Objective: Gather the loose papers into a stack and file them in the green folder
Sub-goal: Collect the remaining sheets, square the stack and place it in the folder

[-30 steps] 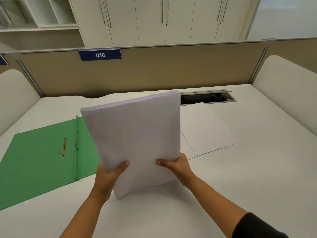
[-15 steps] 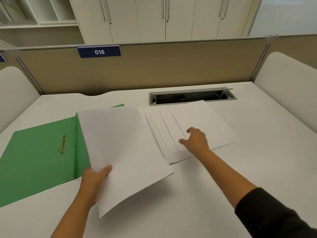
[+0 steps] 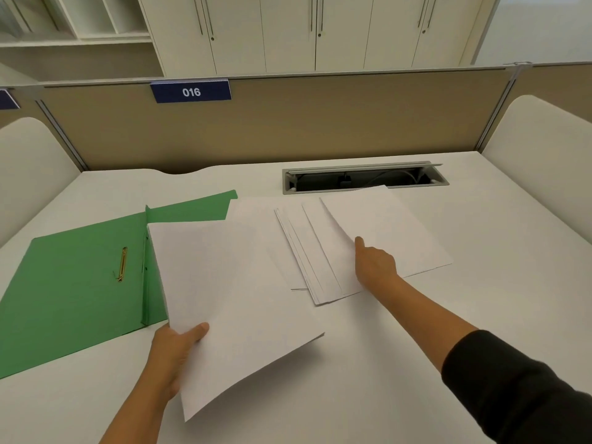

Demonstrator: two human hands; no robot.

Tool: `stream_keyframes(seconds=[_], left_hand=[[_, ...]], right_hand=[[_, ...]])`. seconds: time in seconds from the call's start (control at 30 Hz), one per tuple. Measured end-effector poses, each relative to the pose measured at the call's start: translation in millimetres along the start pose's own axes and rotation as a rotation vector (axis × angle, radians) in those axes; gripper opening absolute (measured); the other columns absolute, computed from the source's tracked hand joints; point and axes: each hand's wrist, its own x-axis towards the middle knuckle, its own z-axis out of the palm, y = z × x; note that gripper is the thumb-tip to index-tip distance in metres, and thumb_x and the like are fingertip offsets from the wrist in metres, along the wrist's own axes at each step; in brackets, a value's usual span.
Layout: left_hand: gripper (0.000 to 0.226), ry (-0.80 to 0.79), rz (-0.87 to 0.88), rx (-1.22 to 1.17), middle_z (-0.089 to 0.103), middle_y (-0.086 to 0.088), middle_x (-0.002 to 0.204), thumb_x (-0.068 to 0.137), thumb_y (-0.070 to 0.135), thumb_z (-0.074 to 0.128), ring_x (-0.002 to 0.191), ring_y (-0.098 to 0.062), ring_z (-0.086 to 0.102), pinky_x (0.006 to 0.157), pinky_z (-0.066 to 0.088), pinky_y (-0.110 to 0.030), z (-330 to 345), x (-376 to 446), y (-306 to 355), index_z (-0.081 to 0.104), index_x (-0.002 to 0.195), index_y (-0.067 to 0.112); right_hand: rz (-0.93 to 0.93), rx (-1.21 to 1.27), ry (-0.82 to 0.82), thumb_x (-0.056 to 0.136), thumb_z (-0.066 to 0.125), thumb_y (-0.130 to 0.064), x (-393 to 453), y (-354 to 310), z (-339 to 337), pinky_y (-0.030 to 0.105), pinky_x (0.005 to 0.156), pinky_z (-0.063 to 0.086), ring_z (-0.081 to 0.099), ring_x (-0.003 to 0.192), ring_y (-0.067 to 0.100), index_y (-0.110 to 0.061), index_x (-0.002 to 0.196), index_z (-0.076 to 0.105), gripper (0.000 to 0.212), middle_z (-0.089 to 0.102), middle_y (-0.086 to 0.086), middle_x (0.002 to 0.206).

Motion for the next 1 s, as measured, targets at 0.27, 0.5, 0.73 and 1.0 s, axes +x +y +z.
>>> stream_keyframes(seconds=[0.27, 0.5, 0.73, 1.0], left_hand=[[0.028, -0.033, 0.018, 0.006, 0.061, -0.007, 0.085, 0.083, 0.003, 0.062, 0.077, -0.028, 0.057, 0.078, 0.044, -0.037, 8, -6, 2, 0.053, 0.109, 0.005], [0.038, -0.051, -0.02, 0.005, 0.061, -0.016, 0.105, 0.082, 0.005, 0.063, 0.093, -0.036, 0.057, 0.085, 0.046, -0.042, 10, -6, 2, 0.053, 0.119, 0.001], [0.038, -0.072, -0.035, 0.011, 0.06, -0.014, 0.103, 0.083, 0.003, 0.062, 0.087, -0.032, 0.057, 0.079, 0.045, -0.038, 20, -11, 5, 0.053, 0.119, -0.001], [0.04, -0.085, -0.058, 0.021, 0.062, -0.016, 0.103, 0.082, 0.001, 0.062, 0.089, -0.033, 0.06, 0.078, 0.047, -0.037, 25, -14, 5, 0.053, 0.12, -0.001]], right_hand=[[-0.075, -0.018, -0.038, 0.088, 0.047, -0.012, -13, -21, 5, 0.028, 0.077, 0.044, 0.063, 0.101, 0.027, -0.01, 0.104, 0.063, 0.022, 0.066, 0.008, 0.112], [-0.043, -0.046, -0.053, 0.088, 0.05, -0.015, -13, -31, 5, 0.025, 0.067, 0.038, 0.059, 0.082, 0.025, -0.007, 0.1, 0.064, 0.02, 0.064, 0.004, 0.085], [-0.057, -0.103, 0.037, 0.083, 0.048, 0.004, -19, -39, -7, 0.026, 0.063, 0.039, 0.056, 0.072, 0.023, -0.008, 0.103, 0.065, 0.028, 0.048, 0.0, 0.064], [-0.415, 0.15, -0.047, 0.092, 0.04, -0.007, -107, -113, -25, 0.031, 0.079, 0.042, 0.061, 0.105, 0.032, -0.015, 0.132, 0.047, 0.042, 0.064, 0.01, 0.118]])
